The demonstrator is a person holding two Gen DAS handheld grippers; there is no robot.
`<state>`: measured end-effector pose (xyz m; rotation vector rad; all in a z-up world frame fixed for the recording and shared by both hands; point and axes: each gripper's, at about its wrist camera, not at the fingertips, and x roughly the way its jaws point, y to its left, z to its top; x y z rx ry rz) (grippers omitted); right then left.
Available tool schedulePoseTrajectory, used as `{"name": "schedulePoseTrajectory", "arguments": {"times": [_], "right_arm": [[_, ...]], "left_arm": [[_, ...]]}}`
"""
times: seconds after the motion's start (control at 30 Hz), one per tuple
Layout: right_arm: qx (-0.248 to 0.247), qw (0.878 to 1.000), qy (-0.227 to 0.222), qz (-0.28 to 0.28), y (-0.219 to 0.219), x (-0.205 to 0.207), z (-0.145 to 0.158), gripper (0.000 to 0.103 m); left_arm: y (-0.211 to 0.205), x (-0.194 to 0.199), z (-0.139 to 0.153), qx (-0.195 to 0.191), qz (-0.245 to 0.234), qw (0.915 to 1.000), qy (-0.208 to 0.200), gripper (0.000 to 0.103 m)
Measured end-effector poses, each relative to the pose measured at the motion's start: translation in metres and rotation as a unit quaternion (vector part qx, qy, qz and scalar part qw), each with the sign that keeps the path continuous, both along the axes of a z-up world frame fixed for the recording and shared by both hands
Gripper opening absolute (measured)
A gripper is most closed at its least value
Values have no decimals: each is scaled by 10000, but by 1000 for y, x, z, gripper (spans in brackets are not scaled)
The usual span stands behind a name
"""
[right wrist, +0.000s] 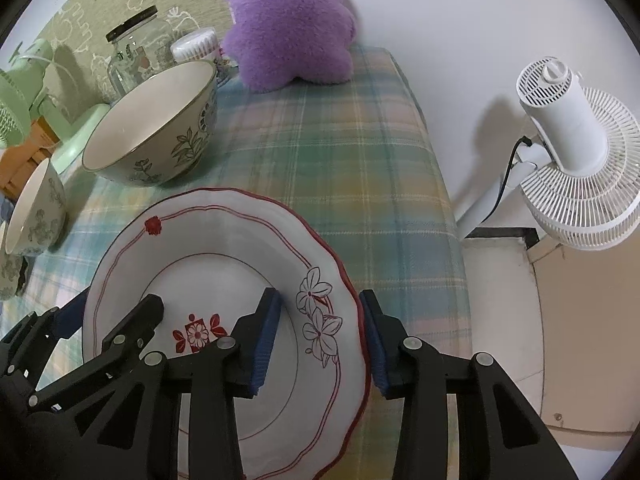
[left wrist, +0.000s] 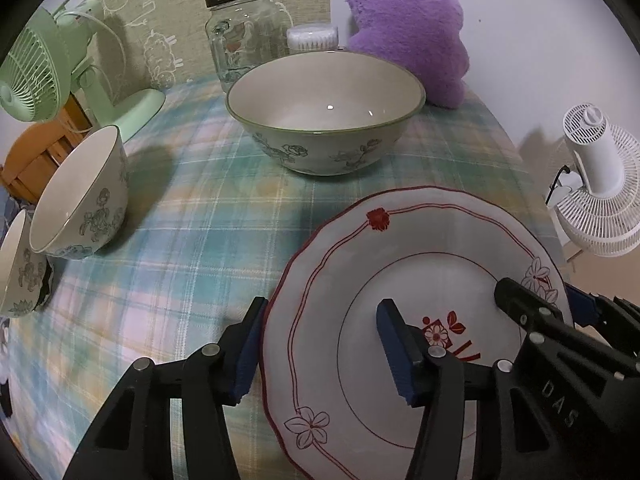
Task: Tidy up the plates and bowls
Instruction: 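Grasp the red-rimmed plate's rim with the left tool while the right tool grasps it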
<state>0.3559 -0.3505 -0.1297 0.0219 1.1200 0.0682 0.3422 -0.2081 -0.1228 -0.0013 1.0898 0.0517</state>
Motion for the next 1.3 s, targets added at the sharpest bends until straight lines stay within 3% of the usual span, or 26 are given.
{"name": "schedulePoseTrajectory", "arguments": {"times": [0.33, 0.6, 0.93, 1.3], "right_arm": [[13, 9999, 108, -82, 6, -13, 7, 44], [6, 9999, -37, -135, 12, -31, 34, 44], [-135, 9995, -136, -256, 18, -72, 69, 44], [-194, 9986, -173, -466, 24, -130, 87, 44]], "left_arm": [[4, -10, 19, 54, -31, 9999, -135, 56], [8, -30, 44, 25, -69, 9998, -204, 56], [13, -65, 70, -82, -308, 9991, -266, 56], [18, -117, 86, -105, -559, 9977, -356, 56]]}}
